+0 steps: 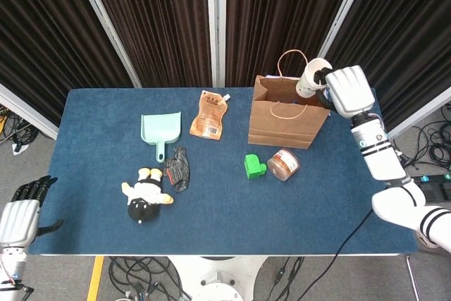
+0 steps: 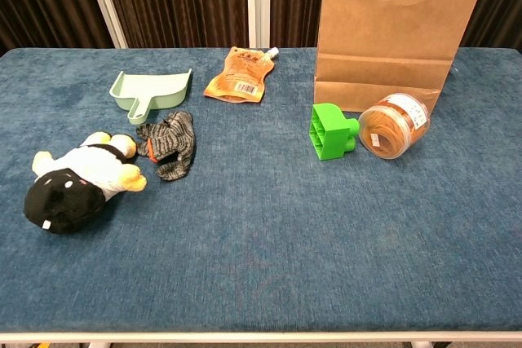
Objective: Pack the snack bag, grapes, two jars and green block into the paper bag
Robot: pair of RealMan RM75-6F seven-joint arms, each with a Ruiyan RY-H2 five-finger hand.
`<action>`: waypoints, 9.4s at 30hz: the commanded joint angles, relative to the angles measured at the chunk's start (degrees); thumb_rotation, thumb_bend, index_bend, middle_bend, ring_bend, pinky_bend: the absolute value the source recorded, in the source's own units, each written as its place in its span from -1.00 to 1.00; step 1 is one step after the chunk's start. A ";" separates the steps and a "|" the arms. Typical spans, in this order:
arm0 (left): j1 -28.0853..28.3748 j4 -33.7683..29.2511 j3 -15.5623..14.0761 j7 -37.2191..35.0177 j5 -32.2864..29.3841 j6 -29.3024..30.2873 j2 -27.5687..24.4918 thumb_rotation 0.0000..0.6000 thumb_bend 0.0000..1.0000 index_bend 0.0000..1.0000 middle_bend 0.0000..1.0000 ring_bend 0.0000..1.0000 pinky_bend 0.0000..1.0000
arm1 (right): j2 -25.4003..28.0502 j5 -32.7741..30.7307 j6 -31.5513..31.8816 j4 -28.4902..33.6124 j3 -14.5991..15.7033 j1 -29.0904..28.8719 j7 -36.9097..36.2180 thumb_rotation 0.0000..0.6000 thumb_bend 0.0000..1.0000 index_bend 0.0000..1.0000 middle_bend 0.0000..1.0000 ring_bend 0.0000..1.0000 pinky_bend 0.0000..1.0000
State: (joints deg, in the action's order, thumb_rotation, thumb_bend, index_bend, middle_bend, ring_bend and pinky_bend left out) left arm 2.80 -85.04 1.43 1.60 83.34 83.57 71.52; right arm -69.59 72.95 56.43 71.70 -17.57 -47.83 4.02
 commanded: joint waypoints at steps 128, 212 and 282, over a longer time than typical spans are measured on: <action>0.15 0.57 -0.17 -0.54 -0.53 -0.84 0.41 1.00 -0.94 -0.59 -0.52 -0.63 -0.65 | 1.79 -8.22 -8.99 4.09 0.10 -4.61 8.99 1.00 -0.60 -0.19 -0.15 -0.40 -0.10; -0.85 1.90 0.10 -2.31 -0.62 0.74 0.26 1.00 -0.94 -0.59 -0.52 -0.63 -0.65 | -22.50 6.20 -10.27 -2.93 9.32 -2.09 5.92 1.00 -0.62 -0.30 -0.17 -0.35 0.13; 1.55 0.96 1.26 2.19 -0.26 0.00 0.73 1.00 -0.94 -0.59 -0.52 -0.63 -0.65 | 6.46 17.00 31.99 15.50 17.32 30.54 -13.07 1.00 -0.66 -0.97 -0.65 -0.85 -0.46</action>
State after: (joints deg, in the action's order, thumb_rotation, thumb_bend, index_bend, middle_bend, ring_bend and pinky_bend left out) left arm 4.32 -84.01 2.58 3.42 83.16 83.38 72.10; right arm -61.66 87.72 85.39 88.10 -4.04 -21.78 -7.09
